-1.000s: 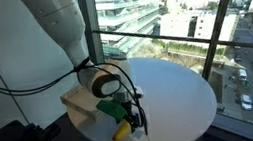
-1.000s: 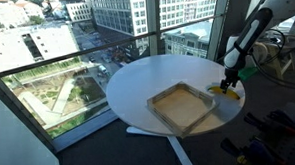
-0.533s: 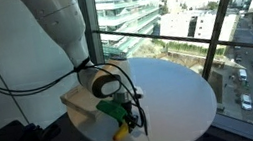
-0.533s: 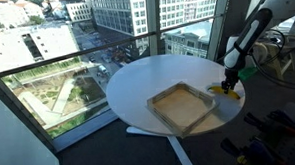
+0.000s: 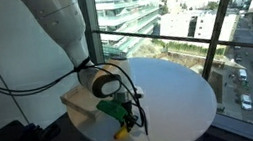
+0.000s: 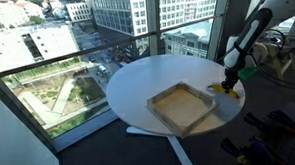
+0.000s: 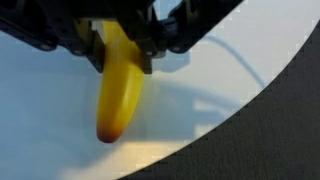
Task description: Put the banana in the box
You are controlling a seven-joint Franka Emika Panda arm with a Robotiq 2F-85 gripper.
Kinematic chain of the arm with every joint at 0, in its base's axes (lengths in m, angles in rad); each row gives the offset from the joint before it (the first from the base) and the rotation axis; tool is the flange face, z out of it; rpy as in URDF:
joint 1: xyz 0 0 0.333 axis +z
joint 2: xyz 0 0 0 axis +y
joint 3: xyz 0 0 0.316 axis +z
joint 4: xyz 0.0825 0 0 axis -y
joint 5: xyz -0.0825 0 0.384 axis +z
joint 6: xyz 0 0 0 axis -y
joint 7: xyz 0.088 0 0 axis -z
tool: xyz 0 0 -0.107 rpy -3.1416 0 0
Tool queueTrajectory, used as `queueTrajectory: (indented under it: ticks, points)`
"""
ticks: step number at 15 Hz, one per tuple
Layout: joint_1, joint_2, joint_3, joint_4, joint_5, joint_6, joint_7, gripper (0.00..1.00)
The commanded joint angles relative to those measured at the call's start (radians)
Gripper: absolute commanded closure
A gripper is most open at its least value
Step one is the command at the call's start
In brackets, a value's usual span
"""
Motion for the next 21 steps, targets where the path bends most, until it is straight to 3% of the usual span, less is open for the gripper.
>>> queueTrajectory:
  ticks: [1, 21]
  points:
    - [-0.008, -0.010, -0.001, 0.007, -0.020, -0.011, -0.003, 0.86]
    - [0.023, -0.094, -0.027, 0.007, -0.032, -0.064, 0.022, 0.86]
